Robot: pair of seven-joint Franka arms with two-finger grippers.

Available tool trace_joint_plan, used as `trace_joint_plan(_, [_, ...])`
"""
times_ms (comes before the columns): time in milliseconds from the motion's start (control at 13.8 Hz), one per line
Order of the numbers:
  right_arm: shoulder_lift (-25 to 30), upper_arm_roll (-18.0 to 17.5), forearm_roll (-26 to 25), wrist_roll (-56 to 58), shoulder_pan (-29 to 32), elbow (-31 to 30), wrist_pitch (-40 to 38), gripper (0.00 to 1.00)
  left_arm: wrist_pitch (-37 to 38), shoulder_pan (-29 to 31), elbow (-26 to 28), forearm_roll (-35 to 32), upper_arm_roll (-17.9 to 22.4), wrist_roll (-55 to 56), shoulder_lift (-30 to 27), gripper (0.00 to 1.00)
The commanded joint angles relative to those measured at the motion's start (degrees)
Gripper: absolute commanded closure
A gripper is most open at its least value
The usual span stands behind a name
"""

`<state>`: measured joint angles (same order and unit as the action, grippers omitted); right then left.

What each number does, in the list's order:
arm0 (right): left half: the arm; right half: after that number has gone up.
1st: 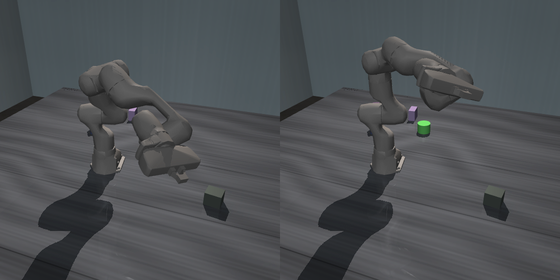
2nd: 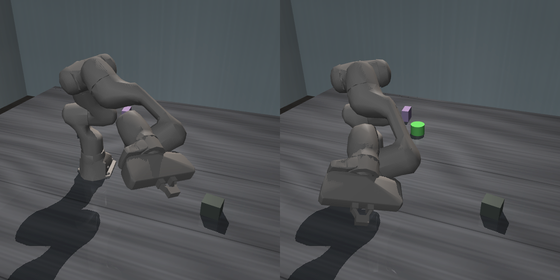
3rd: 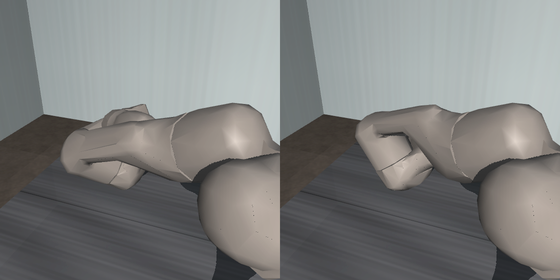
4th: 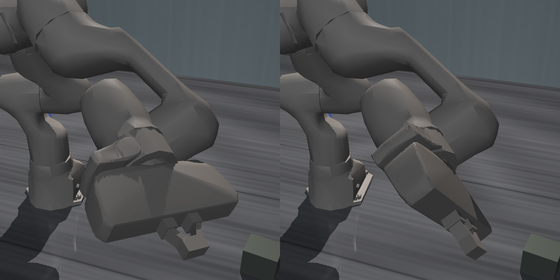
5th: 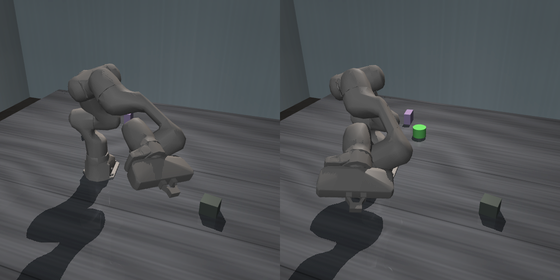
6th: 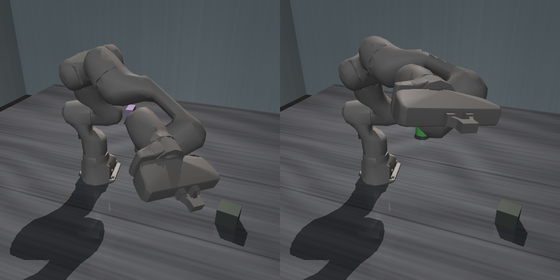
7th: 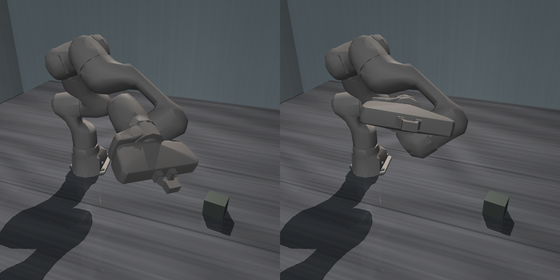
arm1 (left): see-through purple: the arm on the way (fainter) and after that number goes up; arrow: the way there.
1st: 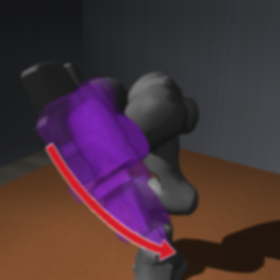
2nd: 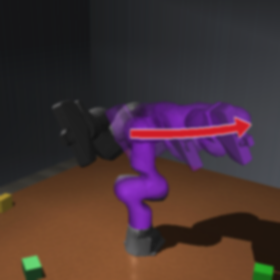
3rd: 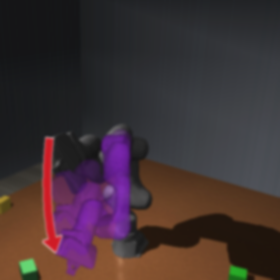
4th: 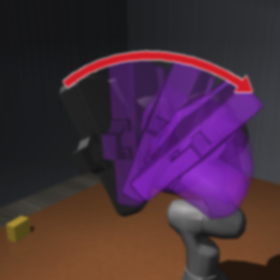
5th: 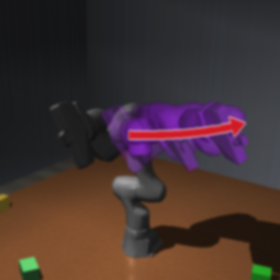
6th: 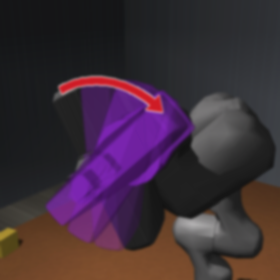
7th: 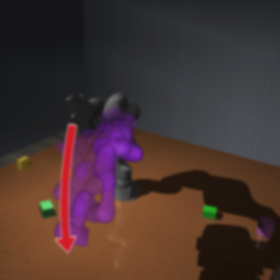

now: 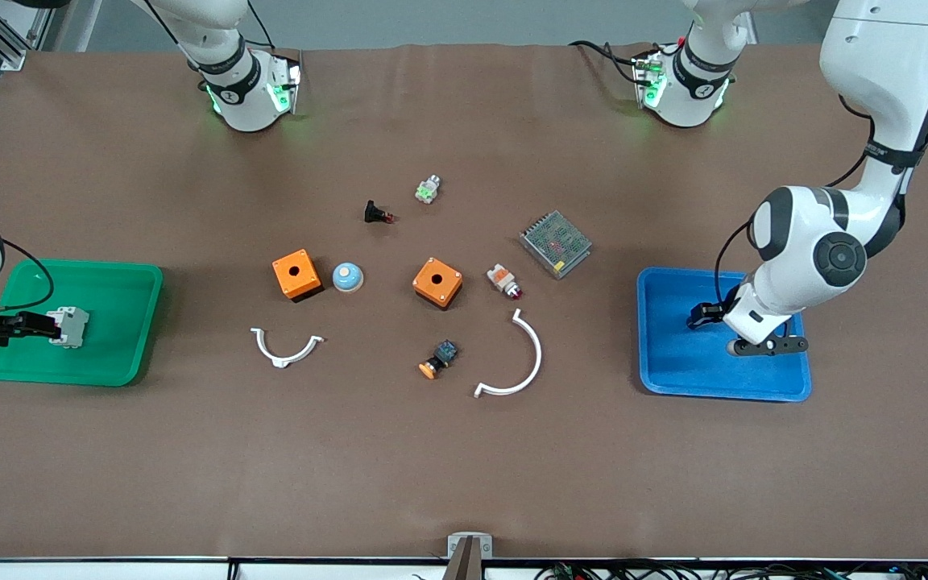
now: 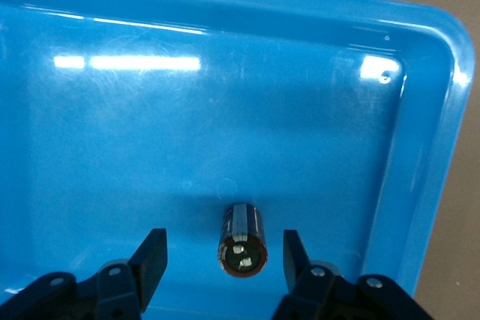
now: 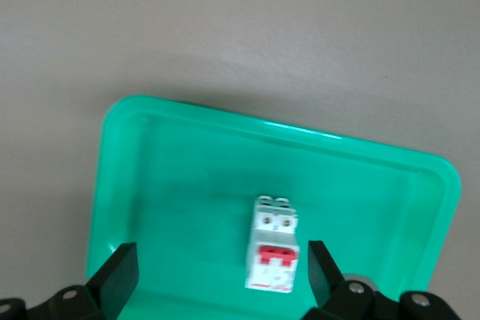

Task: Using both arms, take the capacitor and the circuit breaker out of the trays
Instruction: 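Grasp the breaker with the right gripper while the left gripper grasps the capacitor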

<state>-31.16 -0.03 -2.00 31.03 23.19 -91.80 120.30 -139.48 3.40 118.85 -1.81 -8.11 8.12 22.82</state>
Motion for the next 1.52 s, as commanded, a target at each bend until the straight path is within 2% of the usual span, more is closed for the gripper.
trace_joint_plan(0, [-2.8,-1.0,-0.5,2.6,2.8,1.4,1.0,0.00,-3.3,0.1,1.2,-0.3,-0.4,0.8,1.3,0.31])
trace_joint_plan(362, [-4.8,-1.0,-0.3,1.9,5.0,-0.5,5.5,0.00,-3.9,0.0,2.1,-0.3,-0.5,0.8,2.7,0.40])
trace_joint_plan(579, [-5.2,-1.1,0.6,-1.6,5.0,-2.7,8.7,0.00,-3.9,-0.1,2.8,-0.3,-0.5,0.8,2.8,0.52])
trace_joint_plan(796, [-5.2,-1.1,0.5,-3.9,4.8,-4.2,8.6,0.01,-3.7,-0.2,2.6,-0.3,-0.7,0.8,2.5,0.88])
trace_joint_plan(868, [-5.2,-1.1,0.5,-3.9,4.8,-4.2,8.6,0.01,-3.5,-0.1,2.4,-0.3,-1.3,0.7,2.1,0.96])
trace_joint_plan(1013, [-5.2,-1.0,0.4,-3.7,4.9,-4.3,8.4,0.01,-3.1,0.0,2.0,-0.3,-1.8,0.6,-0.2,0.99])
trace_joint_plan(1158, [-5.1,-1.0,-0.1,-3.6,5.0,-4.7,8.1,0.07,-0.2,-0.1,1.5,-0.3,-2.2,0.9,-3.4,0.99])
trace_joint_plan(1447, [-5.1,-1.0,-0.3,-4.0,5.0,-4.8,6.6,0.36,11.0,-0.2,-4.9,-0.2,-8.8,9.8,-5.1,0.99])
